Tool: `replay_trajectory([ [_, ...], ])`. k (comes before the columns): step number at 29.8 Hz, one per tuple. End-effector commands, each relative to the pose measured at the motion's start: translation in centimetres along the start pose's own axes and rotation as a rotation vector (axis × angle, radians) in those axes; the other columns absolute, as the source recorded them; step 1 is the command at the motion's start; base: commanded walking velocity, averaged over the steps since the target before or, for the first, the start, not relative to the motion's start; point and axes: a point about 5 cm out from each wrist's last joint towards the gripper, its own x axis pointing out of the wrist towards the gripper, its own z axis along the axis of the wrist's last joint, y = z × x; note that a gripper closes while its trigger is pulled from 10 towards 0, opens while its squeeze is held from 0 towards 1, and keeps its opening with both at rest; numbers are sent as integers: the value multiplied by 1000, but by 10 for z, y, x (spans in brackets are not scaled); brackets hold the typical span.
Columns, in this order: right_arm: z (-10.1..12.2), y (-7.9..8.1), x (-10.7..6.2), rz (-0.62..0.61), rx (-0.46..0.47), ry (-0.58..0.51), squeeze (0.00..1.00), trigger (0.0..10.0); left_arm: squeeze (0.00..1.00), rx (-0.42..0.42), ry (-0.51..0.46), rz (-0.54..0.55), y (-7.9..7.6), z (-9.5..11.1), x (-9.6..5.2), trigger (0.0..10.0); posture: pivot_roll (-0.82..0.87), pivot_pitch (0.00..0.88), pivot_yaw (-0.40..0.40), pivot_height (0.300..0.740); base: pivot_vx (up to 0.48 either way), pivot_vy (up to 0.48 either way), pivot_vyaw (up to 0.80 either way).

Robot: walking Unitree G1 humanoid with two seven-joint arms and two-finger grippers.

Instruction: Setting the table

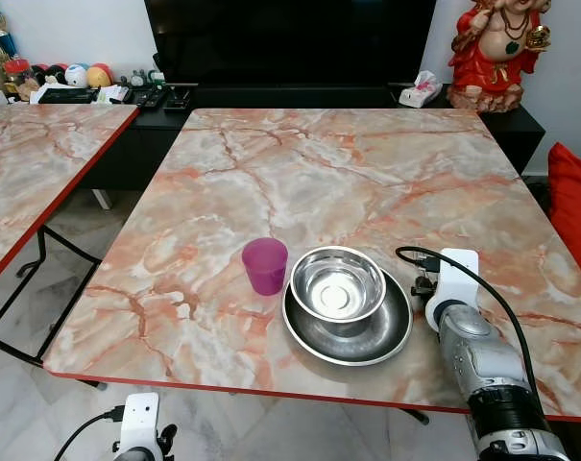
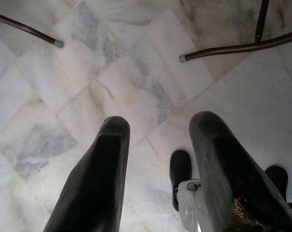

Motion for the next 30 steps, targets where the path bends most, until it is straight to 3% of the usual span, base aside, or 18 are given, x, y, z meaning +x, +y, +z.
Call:
replay_trajectory([
  [1, 1, 7, 0, 25, 7, 9, 0, 10000, 0, 8, 13, -2, 0, -2, 0, 10000, 54, 18, 38, 740, 0, 0, 0],
  [16, 19, 11, -2, 38, 29, -70, 0, 10000, 0, 18, 13, -8, -1, -2, 0, 10000, 56, 17, 38, 740, 0, 0, 0],
  [24, 30, -2, -5, -57, -36, -150, 0, 10000, 0, 24, 15, -16, -3, -3, 0, 10000, 55, 18, 38, 740, 0, 0, 0],
  [27, 48, -1, -11, -77, -30, -325, 0, 10000, 0, 25, 14, -17, -3, -3, -1, 10000, 56, 16, 39, 740, 0, 0, 0],
  [29, 52, -1, -13, -79, -19, -361, 0, 10000, 0, 25, 14, -17, -3, -3, -1, 10000, 57, 16, 39, 740, 0, 0, 0],
  [30, 63, -3, -20, -98, 2, -484, 0, 10000, 0, 25, 8, -17, -3, -3, -1, 10000, 56, 15, 38, 740, 0, 0, 0],
])
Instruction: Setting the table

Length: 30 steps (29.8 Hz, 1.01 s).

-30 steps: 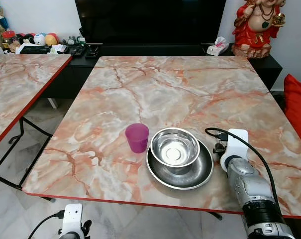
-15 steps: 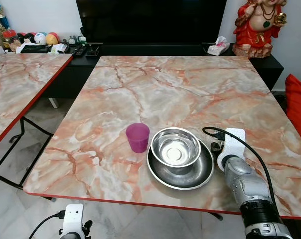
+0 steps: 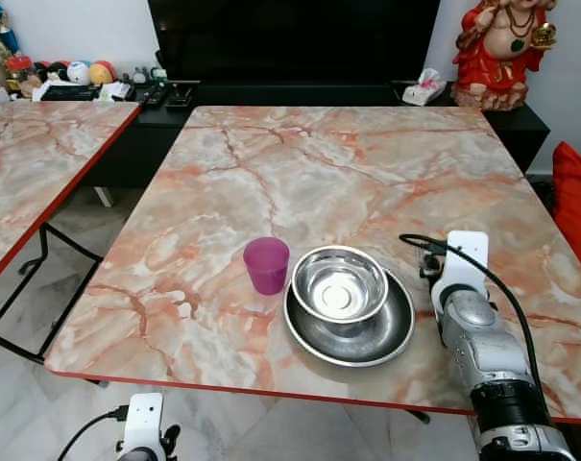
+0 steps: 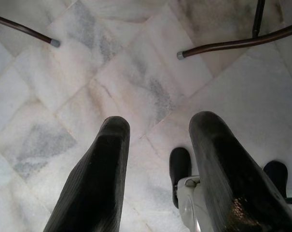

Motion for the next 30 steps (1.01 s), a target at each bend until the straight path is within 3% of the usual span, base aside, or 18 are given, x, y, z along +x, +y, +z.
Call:
replay_trajectory([
  [1, 22, -1, -5, -24, 24, -169, 0, 10000, 0, 8, 5, -2, 2, -2, -1, 10000, 57, 14, 38, 740, 0, 0, 0],
  [5, 37, -8, -19, -64, 80, -344, 0, 10000, 0, 14, 1, 2, 3, -2, -1, 10000, 52, 11, 36, 740, 0, 0, 0],
  [7, 37, -10, -24, -68, 81, -374, 0, 10000, 0, 14, 1, 3, 2, -2, -1, 10000, 51, 10, 31, 740, 0, 0, 0],
  [17, 38, -15, -34, -66, 102, -448, 0, 10000, 0, -5, 14, 2, -2, -6, -1, 10000, 37, 0, 14, 740, 0, 0, 0],
  [30, 46, -7, -34, -46, 142, -496, 0, 10000, 0, -14, 19, 3, -3, -6, -1, 10000, 48, 0, 5, 740, 0, 435, 0],
])
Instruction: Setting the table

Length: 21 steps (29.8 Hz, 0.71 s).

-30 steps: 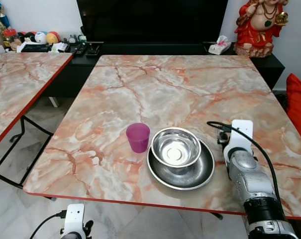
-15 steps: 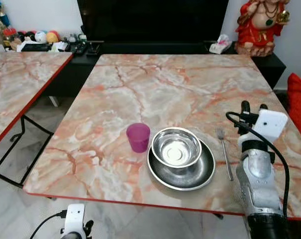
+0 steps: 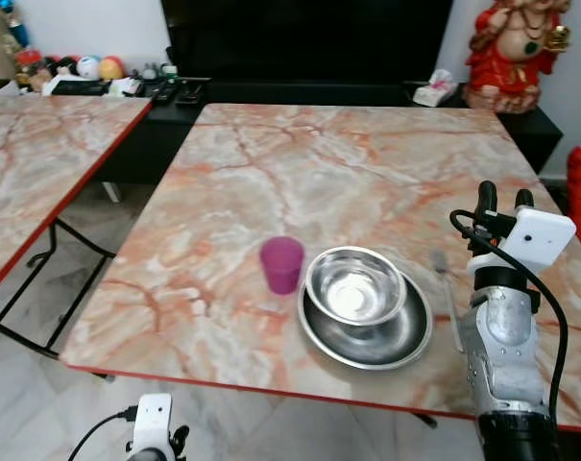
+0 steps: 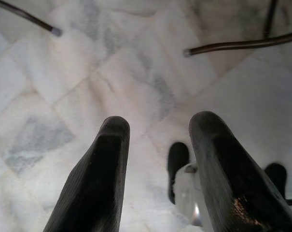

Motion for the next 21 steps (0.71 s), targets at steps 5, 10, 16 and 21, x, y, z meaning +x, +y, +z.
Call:
replay_trajectory([
  [5, 3, 8, 0, 20, 24, -18, 0, 10000, 0, -2, 15, 21, 7, -4, -1, 10000, 48, 0, 5, 740, 0, 480, 0],
  [10, 3, 9, 0, 18, 29, -21, 0, 10000, 0, 1, 15, 18, 7, -3, -1, 10000, 50, 0, 6, 740, 0, 480, 0],
  [16, 3, 12, 1, 25, 32, -22, 0, 10000, 0, 2, 11, 17, 6, -3, -1, 10000, 53, 0, 5, 740, 0, 480, 0],
  [21, 3, 13, 1, 30, 32, -22, 0, 10000, 0, 3, 11, 15, 5, -3, -1, 10000, 55, 0, 4, 740, 0, 480, 0],
])
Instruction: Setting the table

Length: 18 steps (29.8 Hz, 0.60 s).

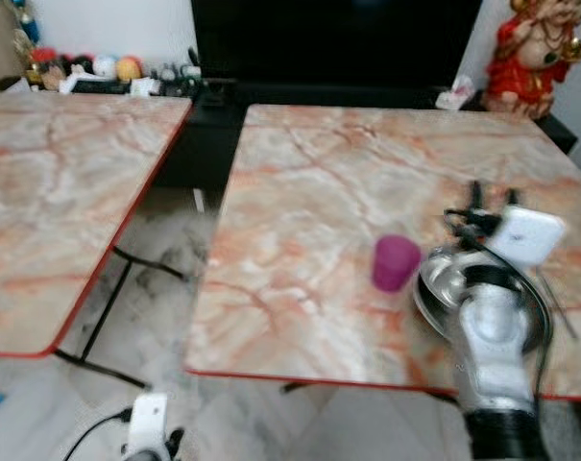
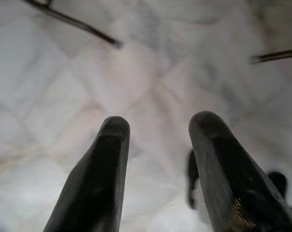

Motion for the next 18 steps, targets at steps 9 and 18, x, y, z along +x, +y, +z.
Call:
replay_trajectory([
  [9, 3, -7, 4, -20, -10, -11, 0, 10000, 0, -12, 1, -11, -6, -1, 0, 10000, 48, 0, 9, 740, 0, 467, 0],
  [18, 3, -4, 4, -12, -7, -8, 0, 10000, 0, -17, 0, -6, -5, 0, 0, 10000, 51, 0, 11, 740, 0, 465, 0],
])
